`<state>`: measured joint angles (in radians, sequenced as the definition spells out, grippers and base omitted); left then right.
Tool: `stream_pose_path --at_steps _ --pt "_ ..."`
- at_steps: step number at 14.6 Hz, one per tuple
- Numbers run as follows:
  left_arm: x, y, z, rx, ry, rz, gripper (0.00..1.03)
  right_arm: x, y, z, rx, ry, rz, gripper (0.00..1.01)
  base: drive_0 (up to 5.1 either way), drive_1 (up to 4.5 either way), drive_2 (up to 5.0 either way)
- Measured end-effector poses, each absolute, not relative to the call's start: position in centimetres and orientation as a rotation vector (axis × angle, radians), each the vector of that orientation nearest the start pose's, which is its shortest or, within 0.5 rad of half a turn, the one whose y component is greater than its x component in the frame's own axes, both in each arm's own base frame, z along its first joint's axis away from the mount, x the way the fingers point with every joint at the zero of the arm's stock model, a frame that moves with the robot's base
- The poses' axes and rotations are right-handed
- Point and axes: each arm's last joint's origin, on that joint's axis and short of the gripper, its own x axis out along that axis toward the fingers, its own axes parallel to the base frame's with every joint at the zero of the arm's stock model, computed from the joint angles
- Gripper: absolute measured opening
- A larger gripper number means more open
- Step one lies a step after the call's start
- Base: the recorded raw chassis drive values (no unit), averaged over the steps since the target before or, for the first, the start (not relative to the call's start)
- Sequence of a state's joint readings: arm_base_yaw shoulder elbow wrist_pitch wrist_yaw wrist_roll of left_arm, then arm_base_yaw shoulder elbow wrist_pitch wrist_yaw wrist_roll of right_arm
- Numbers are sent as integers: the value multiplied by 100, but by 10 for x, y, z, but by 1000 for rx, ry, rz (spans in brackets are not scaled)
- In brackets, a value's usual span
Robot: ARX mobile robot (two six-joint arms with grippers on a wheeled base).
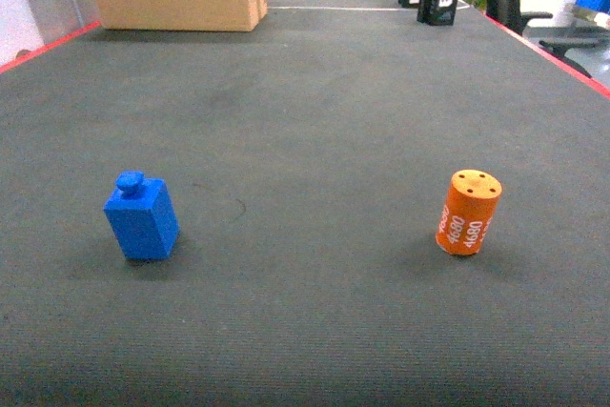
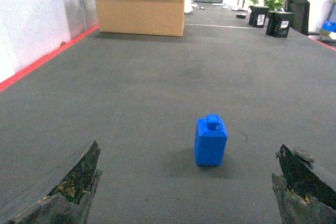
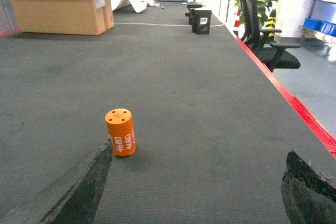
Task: Sort blue parts and orange caps into right shelf containers
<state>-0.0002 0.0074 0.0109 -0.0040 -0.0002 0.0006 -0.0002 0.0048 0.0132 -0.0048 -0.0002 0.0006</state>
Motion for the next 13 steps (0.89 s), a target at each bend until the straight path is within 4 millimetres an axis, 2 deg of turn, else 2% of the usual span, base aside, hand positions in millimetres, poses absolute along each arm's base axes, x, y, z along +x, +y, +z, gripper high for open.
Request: stream_pose_path --at_steps 13 --pt "97 0 166 0 1 0 98 97 0 167 1 -4 0 98 0 0 0"
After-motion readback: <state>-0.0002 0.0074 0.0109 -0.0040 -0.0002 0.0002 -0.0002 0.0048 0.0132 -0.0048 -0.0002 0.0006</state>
